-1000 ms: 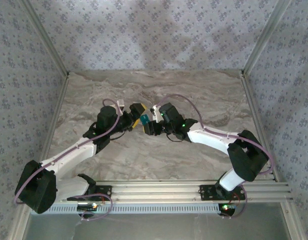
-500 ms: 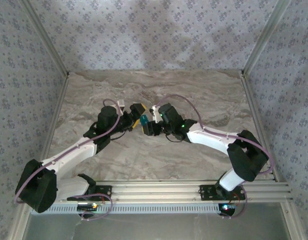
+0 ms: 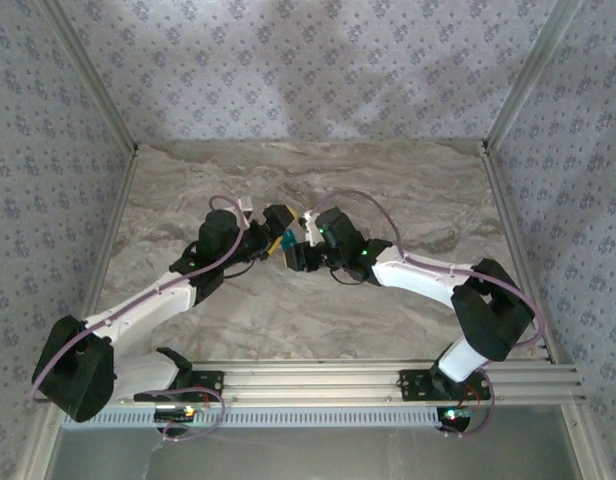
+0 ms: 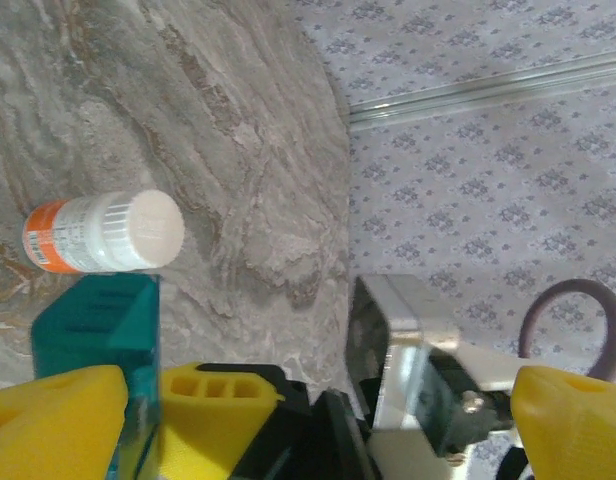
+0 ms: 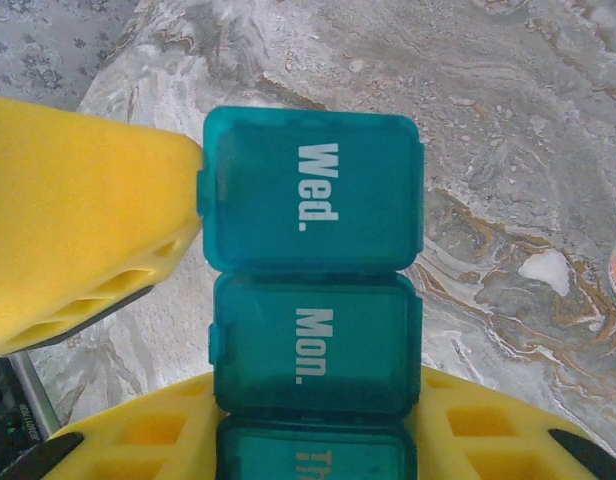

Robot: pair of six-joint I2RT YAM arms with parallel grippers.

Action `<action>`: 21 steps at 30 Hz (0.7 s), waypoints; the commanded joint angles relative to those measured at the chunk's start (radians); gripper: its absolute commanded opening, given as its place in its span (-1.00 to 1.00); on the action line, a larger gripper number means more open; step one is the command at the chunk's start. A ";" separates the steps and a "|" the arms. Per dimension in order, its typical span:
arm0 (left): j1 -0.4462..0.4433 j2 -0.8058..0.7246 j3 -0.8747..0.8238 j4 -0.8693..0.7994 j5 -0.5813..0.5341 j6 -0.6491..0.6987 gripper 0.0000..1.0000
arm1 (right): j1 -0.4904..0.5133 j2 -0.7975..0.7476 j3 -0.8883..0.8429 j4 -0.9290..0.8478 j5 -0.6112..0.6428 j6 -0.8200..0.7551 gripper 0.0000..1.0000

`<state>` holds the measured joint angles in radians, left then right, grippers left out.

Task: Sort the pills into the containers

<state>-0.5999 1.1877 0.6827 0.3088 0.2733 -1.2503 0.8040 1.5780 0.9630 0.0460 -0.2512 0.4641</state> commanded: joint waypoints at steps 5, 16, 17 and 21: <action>-0.022 -0.034 0.055 0.026 -0.010 0.008 0.96 | 0.009 0.021 -0.023 0.013 0.002 0.009 -0.44; 0.073 -0.183 0.029 -0.283 -0.173 0.159 0.96 | 0.000 0.059 -0.015 -0.066 -0.055 -0.138 -0.39; 0.093 -0.193 0.014 -0.290 -0.174 0.160 0.96 | 0.002 0.069 -0.009 -0.082 -0.057 -0.167 -0.38; 0.150 -0.223 -0.036 -0.302 -0.164 0.159 0.96 | 0.015 0.103 0.001 -0.125 -0.062 -0.282 -0.35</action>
<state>-0.4778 0.9909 0.6834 0.0696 0.1268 -1.1233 0.8101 1.6577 0.9432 -0.0124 -0.2867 0.3054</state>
